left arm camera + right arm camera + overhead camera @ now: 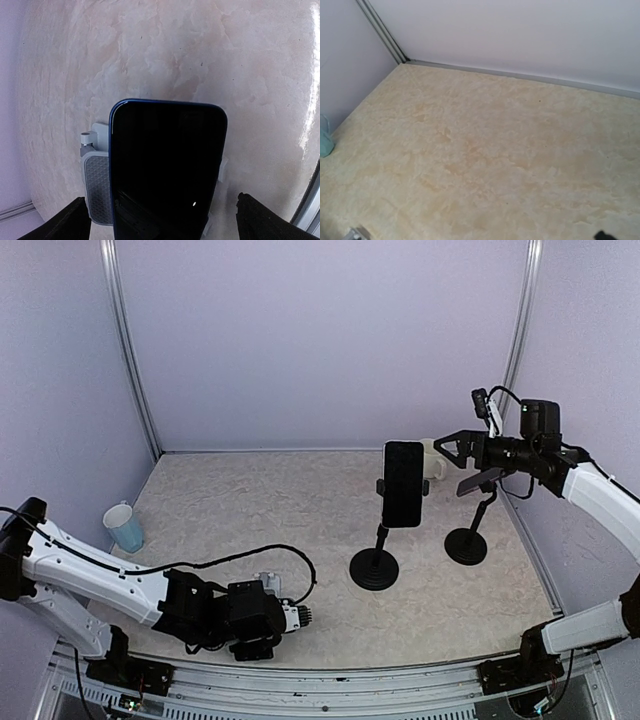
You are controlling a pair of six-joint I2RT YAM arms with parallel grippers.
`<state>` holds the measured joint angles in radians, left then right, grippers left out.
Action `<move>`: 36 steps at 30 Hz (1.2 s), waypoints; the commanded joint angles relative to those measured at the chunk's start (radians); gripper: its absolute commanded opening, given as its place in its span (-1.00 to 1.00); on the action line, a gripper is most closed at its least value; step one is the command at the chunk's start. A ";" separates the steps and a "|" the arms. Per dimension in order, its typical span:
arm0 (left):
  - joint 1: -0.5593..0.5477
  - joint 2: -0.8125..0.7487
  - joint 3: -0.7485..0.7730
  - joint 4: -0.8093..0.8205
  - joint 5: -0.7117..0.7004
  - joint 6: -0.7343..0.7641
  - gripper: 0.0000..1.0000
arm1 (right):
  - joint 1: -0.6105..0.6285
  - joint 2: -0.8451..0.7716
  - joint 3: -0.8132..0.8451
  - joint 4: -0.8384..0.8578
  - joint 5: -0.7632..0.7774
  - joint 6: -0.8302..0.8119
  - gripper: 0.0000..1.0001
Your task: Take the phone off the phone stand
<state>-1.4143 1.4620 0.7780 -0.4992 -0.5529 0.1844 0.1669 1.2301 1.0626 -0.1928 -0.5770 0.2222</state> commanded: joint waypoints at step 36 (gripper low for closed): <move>0.238 0.091 0.094 0.022 -0.085 -0.066 0.98 | -0.049 -0.027 -0.069 0.086 -0.080 0.038 1.00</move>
<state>-1.1435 1.6016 0.8173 -0.3748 -0.6567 0.1574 0.1284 1.2285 1.0115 -0.1421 -0.6304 0.2523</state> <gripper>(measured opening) 0.988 0.999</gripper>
